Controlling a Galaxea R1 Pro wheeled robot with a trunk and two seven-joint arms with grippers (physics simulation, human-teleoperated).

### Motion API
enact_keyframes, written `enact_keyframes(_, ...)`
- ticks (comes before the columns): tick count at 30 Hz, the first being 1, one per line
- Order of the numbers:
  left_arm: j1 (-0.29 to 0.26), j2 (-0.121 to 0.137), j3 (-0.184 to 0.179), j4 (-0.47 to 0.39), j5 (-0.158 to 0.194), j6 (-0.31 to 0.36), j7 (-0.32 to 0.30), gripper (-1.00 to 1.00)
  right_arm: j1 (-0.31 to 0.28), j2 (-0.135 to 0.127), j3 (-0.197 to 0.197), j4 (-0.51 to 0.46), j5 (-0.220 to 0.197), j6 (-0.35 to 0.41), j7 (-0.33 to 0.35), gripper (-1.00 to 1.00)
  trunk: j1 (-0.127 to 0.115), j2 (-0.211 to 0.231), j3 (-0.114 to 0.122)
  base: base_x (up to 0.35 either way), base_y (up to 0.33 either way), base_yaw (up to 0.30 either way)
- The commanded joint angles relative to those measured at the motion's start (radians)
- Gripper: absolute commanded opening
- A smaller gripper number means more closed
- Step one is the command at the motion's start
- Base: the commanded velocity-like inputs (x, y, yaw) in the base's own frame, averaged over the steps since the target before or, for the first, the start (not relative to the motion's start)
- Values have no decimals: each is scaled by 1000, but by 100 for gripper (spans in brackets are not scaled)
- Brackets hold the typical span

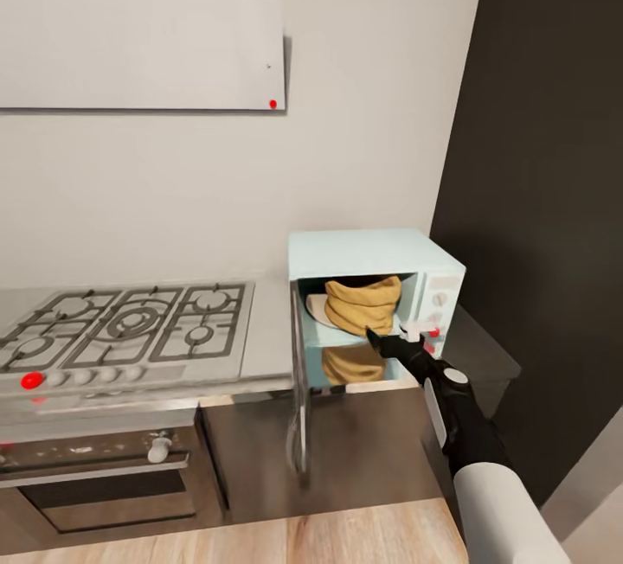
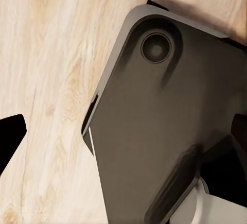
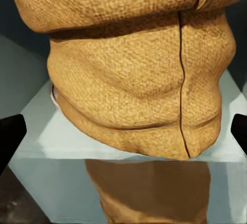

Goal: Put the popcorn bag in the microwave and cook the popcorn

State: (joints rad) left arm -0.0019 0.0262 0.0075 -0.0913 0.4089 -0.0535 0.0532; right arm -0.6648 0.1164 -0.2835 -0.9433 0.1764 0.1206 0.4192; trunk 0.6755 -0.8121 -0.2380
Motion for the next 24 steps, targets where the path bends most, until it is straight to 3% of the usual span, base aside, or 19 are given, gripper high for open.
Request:
enact_keyframes(1,0,0,0,-1,2,-2,2,100,-1,1,-6,-2,8,4,9,100,1,-1,-1,319,0,0)
enact_keyframes(18,0,0,0,-1,2,-2,2,100,-1,11,-2,43,12,-7,11,100,1,-1,-1,291,0,0)
enact_keyframes(19,0,0,0,-1,2,-2,2,100,-1,27,-2,43,13,-8,15,100,1,-1,-1,49,0,0)
enact_keyframes(24,0,-1,4,-1,11,-2,2,100,-1,29,0,43,15,-7,26,100,1,-1,-1,-159,0,0)
